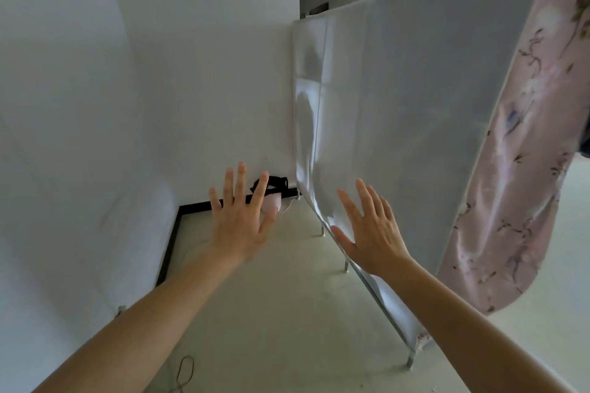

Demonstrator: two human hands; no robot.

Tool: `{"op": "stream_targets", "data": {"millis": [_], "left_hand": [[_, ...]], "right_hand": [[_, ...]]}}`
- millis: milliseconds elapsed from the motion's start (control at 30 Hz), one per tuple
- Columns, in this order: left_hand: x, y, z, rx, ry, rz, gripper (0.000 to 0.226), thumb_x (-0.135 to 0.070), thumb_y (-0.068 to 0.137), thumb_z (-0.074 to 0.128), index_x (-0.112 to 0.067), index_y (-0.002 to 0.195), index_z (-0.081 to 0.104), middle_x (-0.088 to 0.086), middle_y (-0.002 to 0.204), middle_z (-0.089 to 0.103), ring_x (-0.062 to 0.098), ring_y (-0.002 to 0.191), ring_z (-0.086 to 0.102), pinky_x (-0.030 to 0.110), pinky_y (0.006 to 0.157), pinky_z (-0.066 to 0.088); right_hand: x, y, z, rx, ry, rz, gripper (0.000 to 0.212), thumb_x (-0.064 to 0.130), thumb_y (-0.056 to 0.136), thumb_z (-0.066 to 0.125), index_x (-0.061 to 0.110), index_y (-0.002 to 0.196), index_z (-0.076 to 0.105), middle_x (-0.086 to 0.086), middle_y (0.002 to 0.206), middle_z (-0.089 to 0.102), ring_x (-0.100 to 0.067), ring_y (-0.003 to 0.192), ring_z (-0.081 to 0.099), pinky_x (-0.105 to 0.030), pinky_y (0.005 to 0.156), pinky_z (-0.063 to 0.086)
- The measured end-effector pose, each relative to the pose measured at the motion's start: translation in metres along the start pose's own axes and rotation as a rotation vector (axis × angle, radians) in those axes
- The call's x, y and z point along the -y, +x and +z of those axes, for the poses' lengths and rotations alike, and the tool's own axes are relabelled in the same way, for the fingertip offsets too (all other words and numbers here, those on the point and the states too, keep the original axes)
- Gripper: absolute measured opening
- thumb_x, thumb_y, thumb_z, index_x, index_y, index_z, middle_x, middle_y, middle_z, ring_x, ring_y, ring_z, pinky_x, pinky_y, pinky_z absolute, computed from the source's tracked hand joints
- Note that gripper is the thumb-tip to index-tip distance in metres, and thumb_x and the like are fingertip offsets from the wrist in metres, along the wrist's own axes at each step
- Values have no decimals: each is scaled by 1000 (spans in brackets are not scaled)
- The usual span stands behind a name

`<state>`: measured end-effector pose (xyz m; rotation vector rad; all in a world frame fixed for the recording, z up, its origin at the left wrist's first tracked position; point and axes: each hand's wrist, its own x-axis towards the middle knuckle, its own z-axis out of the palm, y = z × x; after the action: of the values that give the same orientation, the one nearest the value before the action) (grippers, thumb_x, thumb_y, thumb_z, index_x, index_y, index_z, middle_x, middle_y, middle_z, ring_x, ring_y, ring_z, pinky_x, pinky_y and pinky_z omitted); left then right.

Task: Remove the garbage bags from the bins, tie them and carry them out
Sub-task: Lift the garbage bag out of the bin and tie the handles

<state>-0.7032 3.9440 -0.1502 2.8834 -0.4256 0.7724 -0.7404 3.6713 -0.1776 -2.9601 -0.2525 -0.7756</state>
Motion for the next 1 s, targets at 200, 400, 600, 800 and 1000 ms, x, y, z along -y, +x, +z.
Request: {"op": "stream_targets", "data": {"millis": [200,400,600,800,1000], "left_hand": [[9,157,80,9,-6,-38,75,-69,97,0,-29,159,0,13,167,-12,38,154,-6,68,118,9],[61,282,145,-23,33,-92,72,-60,99,22,-23,161,15,18,168,3,42,153,8,71,115,19],[152,393,244,-24,38,-141,72,-60,97,24,-25,160,18,18,168,4,44,152,9,71,114,18],[257,532,330,4,-6,-222,73,-64,96,15,-31,161,4,13,168,-12,41,153,-4,68,117,11],[324,673,391,63,5,-194,73,-63,97,18,-29,161,7,14,168,-8,43,153,1,71,114,15]], "right_hand": [[-76,169,70,26,10,-5,75,63,99,28,22,159,11,-21,166,9,-41,151,18,-51,121,18],[-96,330,151,27,133,-9,76,60,99,35,22,160,12,-20,166,9,-41,150,20,-53,119,23],[-91,473,268,63,134,-119,76,61,99,34,20,160,18,-22,164,14,-42,149,25,-53,119,26],[-90,639,361,80,92,-160,81,59,98,37,20,161,5,-22,165,9,-40,151,17,-55,120,23],[-112,777,425,82,100,-85,82,59,99,38,20,161,2,-20,166,2,-39,152,14,-53,122,19]]}}
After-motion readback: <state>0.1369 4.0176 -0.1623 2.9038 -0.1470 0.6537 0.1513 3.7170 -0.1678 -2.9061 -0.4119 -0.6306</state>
